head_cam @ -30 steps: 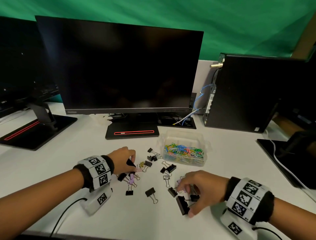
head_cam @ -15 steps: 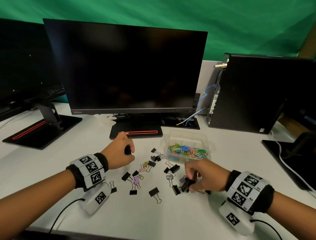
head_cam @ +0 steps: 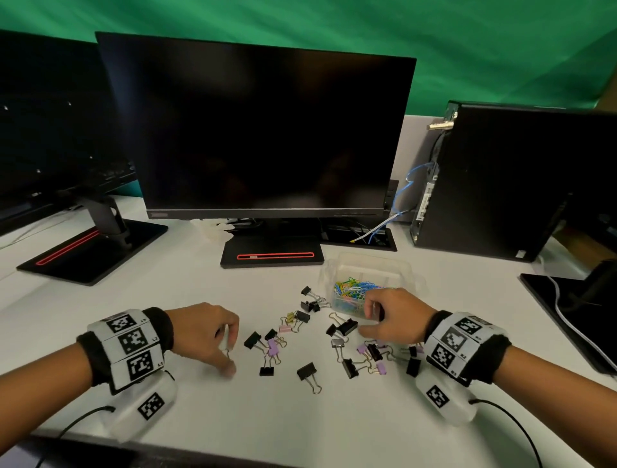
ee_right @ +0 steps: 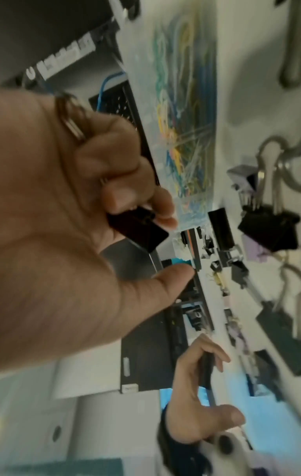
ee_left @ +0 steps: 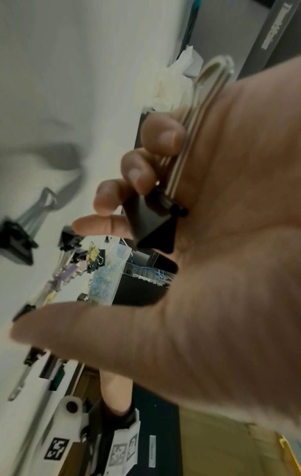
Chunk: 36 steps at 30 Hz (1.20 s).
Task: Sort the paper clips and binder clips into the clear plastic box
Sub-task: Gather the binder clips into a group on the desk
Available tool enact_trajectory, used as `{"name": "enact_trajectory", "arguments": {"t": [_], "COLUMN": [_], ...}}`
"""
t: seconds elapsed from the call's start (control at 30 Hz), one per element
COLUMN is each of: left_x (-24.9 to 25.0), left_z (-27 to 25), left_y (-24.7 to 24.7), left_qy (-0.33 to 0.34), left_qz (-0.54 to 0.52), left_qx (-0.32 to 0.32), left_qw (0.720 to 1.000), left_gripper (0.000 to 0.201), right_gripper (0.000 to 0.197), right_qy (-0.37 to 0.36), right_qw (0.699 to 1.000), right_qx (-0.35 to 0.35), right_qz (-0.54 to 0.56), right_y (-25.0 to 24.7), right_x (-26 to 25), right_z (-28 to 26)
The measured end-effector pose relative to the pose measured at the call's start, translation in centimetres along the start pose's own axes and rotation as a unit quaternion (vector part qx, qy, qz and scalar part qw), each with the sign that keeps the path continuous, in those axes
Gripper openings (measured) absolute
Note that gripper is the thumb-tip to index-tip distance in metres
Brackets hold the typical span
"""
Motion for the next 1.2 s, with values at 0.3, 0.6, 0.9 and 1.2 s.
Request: {"name": "enact_trajectory", "arguments": {"t": [0.3,0.6,0.9,1.2], "left_x": [-0.3,1.7,2.2,1.8], "left_z": [0.7,2.2,3.4,3.8], "left_y": [1.4,0.3,-0.4,-0.2], "left_qy": [0.024,0.049,0.026,0.013], "left_qz": [0.022,0.021,-0.038,-0.012], "left_qx": [0.005,0.113,0.119,0.103], "left_qw": [0.999,0.992,0.992,0.995], "left_gripper": [0.022,0.014,0.014,0.018], "right_gripper": [0.042,0.022,0.012,0.024], "right_qy": [0.016,0.007,-0.045,0.117], "right_qw": [0.972,0.985,0.999,0.987], "right_qx": [-0.08,-0.11,-0.015,0.092], "right_qz": [-0.219,-0.134,-0.023,-0.057], "right_y": [2.3,2.1,-1.2,-8.8], "right_x": [-2.3,-3.1,-1.6,4.7], "right_z": [1.4,2.2,1.9,6.2]}}
Point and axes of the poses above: each hand's wrist, its own z-axis towards the middle knuckle, its own y-axis out of the palm, x = y × z, the point moved 5 cm from there along z, towards the middle knuckle, and after that the axes turned 4 degrees about -y, right-handed, at the moved point
